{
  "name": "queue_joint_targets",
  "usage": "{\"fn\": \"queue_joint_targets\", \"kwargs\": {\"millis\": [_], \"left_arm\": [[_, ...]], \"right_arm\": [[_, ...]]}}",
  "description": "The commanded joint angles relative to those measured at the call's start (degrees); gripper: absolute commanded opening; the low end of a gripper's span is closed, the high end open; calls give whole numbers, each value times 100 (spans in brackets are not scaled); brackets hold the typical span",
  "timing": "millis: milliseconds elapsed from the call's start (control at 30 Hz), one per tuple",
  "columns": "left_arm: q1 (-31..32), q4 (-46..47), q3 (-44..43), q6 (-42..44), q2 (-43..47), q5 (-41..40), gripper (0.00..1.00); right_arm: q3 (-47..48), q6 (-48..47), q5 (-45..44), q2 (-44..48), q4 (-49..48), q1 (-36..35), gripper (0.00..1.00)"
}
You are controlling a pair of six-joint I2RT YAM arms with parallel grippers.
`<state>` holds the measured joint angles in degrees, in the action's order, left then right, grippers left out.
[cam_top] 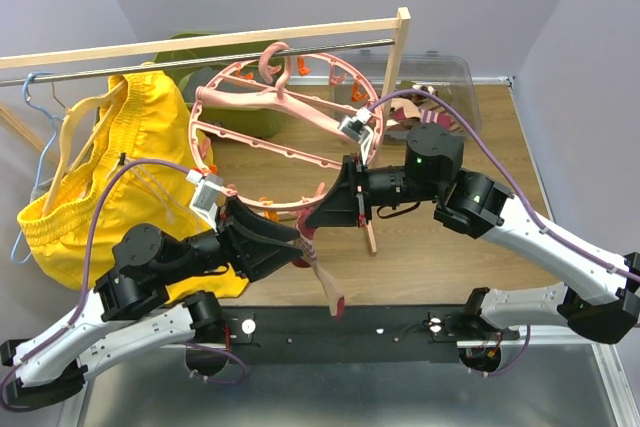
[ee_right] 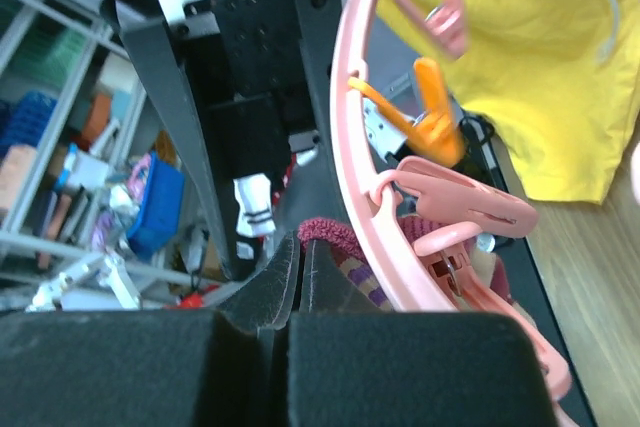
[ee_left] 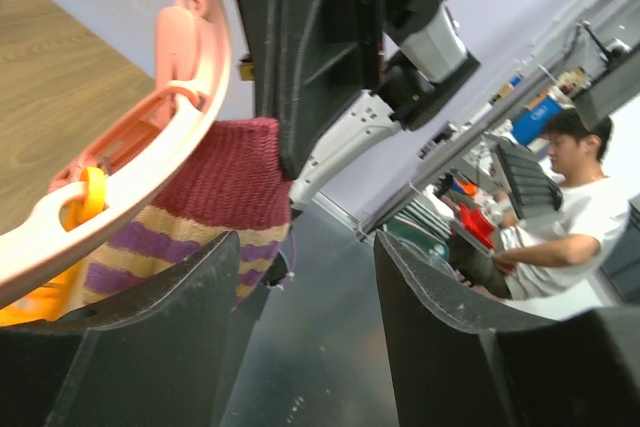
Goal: Remove the socks clipped to the hanger
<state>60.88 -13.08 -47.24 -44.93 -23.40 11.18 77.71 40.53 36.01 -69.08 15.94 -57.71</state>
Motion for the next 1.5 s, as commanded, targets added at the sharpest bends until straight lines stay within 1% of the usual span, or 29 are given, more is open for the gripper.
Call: {"fn": "queue_joint_targets", "kwargs": {"millis": [0,67,233,333,433,467,567,700,767,800,867,900,967,1000,1067,1100,1133,1167,1233,1367,1467], "left_arm": [[11,-326,-101,230,11,-687,67],[11,-335,-118,265,-42,-810,67],[11,-230,-127,414,-226,-723,67],[11,-335,-127,441,-305,-801,68],[11,-546,-136,301,-323,-1074,68],[3,-555,-136,248,-306,-1379,68],[11,-555,-136,134,-262,-1705,68],[11,-573,-224,107,-384,-1918,67],[11,-547,-259,90,-507,-1944,61],[11,-546,-268,63,-551,-1944,53],[11,-441,-250,45,-587,-1813,45],[11,-380,-207,37,-587,-1725,37],[20,-371,-154,-25,-508,-1681,30],[3,-336,-84,-42,-464,-1654,23],[20,-292,-5,-104,-297,-1654,16],[11,-257,48,-121,-245,-1637,8],[11,-265,83,-148,-166,-1628,4],[20,-274,110,-157,-130,-1619,3],[11,-318,154,-183,-78,-1523,0],[11,-423,224,-201,-25,-1373,0],[11,-432,242,-192,2,-1303,0]], "right_arm": [[-81,631,-560,140,-732,-179,1],[-107,780,-586,140,-855,-196,1],[-116,894,-858,114,-742,-267,1],[-195,1026,-850,132,-873,-302,1],[-186,1062,-841,132,-900,-372,1],[-178,1062,-850,140,-848,-381,1],[-177,1071,-885,123,-742,-434,1],[-160,1079,-885,44,-680,-521,1],[-142,1062,-903,9,-628,-557,1],[-142,1053,-937,8,-602,-592,1],[-142,1018,-964,8,-558,-609,1],[-151,1018,-1016,8,-540,-627,1],[-177,1018,-1061,61,-531,-636,1],[-204,1018,-1087,87,-540,-636,1],[-248,1000,-1131,140,-513,-645,1],[-265,992,-1192,166,-487,-636,1],[-283,974,-1228,184,-470,-645,1],[-300,930,-1280,228,-382,-645,1],[-362,904,-1473,298,-303,-645,10],[-511,781,-1869,527,-101,-645,31],[-529,702,-2150,641,197,-645,35]]}}
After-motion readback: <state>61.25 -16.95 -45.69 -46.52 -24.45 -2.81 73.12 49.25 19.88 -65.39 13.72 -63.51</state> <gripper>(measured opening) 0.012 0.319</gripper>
